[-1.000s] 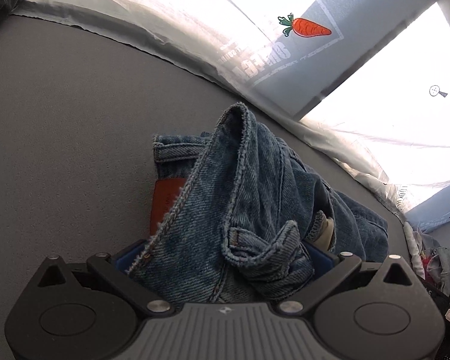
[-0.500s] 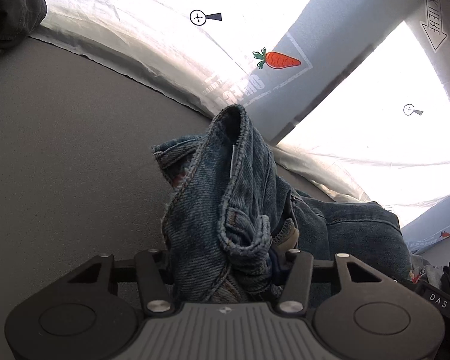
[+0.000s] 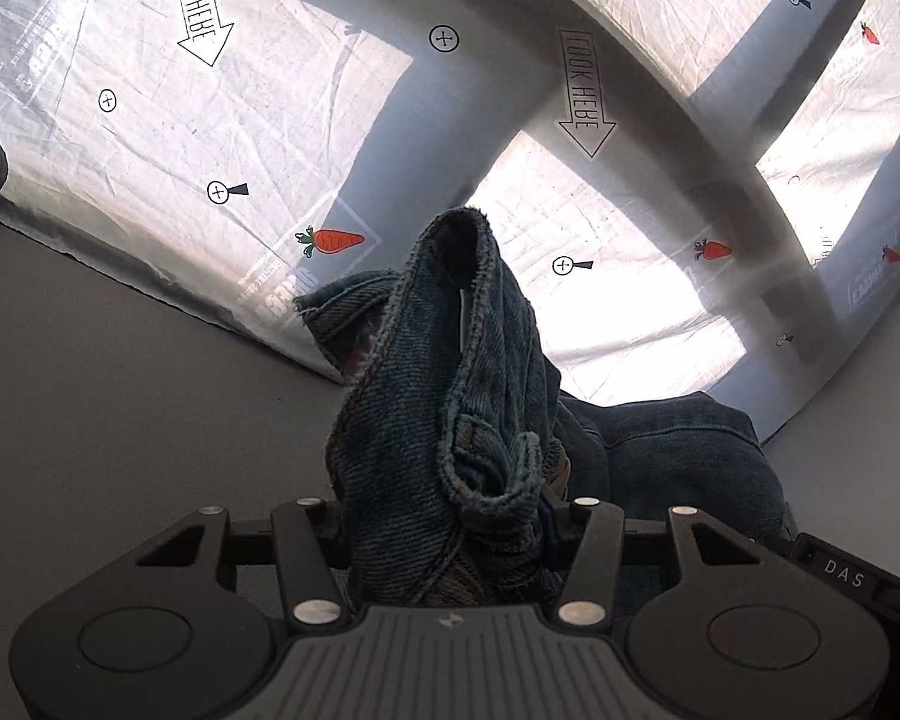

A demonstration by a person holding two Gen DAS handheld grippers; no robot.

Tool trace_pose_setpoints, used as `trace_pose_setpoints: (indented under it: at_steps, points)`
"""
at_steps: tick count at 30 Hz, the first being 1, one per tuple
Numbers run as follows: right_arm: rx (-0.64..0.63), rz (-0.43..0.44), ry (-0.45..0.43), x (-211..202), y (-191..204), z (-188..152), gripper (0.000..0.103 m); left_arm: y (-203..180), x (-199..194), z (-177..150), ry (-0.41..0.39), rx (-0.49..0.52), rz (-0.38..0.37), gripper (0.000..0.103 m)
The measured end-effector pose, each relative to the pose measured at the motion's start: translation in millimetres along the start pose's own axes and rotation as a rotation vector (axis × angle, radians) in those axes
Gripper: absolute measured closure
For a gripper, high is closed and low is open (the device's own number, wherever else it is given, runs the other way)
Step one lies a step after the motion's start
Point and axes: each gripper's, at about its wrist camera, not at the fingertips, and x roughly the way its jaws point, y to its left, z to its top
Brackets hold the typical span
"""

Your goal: Fold clothes

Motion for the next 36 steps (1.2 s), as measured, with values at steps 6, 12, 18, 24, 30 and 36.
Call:
trace_pose_setpoints:
  at_steps: [6, 12, 18, 24, 30, 36]
  points:
    - [0.021, -0.084, -0.034, -52.2, 1.5, -10.0, 0.084, -14.7, -11.4, -18.9, 0.049, 0.017, -0.069, 0.05]
    - [0.037, -0.134, -0.075, -106.7, -25.3, -18.5, 0.084, -52.3, -26.0, -47.1, 0.06, 0.07, -0.113, 0.051]
    - [0.042, -0.107, -0.133, -148.5, -83.7, -7.6, 0.084, -127.7, -21.6, -77.7, 0.01, 0.107, -0.115, 0.051]
    - [0.02, -0.016, -0.153, -180.8, -185.6, 32.7, 0.084, -229.3, -1.3, -111.7, -0.074, 0.093, -0.085, 0.05]
    - [-0.025, 0.015, -0.144, -219.4, -273.4, 92.0, 0.084, -323.6, 47.2, -147.1, -0.064, 0.062, -0.083, 0.051]
    - [-0.072, 0.009, -0.189, -238.2, -335.0, 147.3, 0.085, -398.9, 89.9, -153.8, -0.075, 0.168, -0.128, 0.05]
